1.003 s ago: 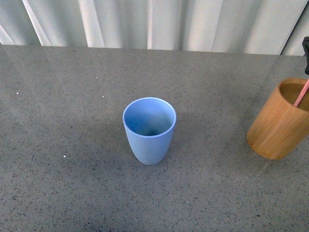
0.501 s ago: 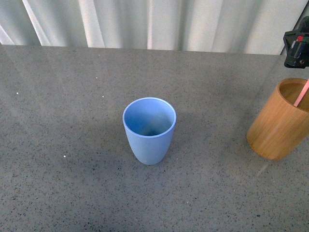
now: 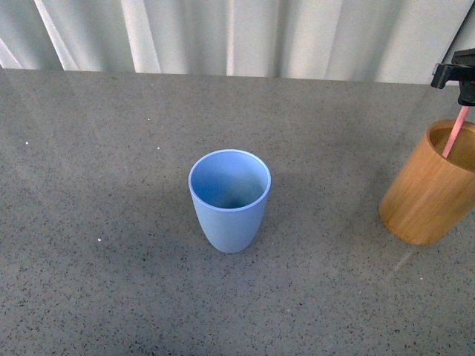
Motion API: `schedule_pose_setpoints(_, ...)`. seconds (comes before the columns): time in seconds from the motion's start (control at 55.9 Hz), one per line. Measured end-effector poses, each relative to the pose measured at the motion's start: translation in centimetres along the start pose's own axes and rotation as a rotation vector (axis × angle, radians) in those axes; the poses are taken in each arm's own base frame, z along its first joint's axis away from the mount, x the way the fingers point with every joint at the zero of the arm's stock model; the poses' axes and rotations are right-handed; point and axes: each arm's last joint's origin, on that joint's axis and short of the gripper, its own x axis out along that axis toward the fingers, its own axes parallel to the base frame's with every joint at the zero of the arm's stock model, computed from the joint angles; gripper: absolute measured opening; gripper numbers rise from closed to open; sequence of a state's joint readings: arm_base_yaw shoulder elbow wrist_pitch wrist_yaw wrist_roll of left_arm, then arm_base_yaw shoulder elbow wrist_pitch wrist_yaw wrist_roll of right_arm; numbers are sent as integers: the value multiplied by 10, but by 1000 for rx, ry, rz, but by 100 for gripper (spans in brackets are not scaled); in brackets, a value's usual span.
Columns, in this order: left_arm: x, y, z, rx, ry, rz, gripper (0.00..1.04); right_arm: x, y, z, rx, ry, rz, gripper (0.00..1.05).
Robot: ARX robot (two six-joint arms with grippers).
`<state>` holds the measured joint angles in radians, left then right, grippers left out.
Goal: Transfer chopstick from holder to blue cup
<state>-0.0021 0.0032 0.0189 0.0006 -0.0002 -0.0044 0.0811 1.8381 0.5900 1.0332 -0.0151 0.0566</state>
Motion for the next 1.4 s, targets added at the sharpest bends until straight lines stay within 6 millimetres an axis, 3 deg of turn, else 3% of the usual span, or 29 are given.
schedule_pose_setpoints(0.09,0,0,0,0,0,0,98,-2,2,1,-5,-5,3,3)
schedule_pose_setpoints(0.358,0,0,0,0,0,0,98,-14,12,15,-26,-51,30,3)
schedule_pose_setpoints(0.645,0,0,0,0,0,0,98,-31,39,43,-79,-112,86,3)
schedule_pose_setpoints(0.77,0,0,0,0,0,0,98,-40,51,63,-115,-143,90,3)
schedule_pose_setpoints(0.895,0,0,0,0,0,0,98,-56,66,105,-159,-256,96,3)
schedule_pose_setpoints(1.092,0,0,0,0,0,0,98,-65,86,138,-156,-333,142,3)
schedule_pose_setpoints(1.2,0,0,0,0,0,0,98,-69,107,141,-127,-344,210,3)
schedule_pose_setpoints(1.397,0,0,0,0,0,0,98,-54,147,121,-103,-310,328,3)
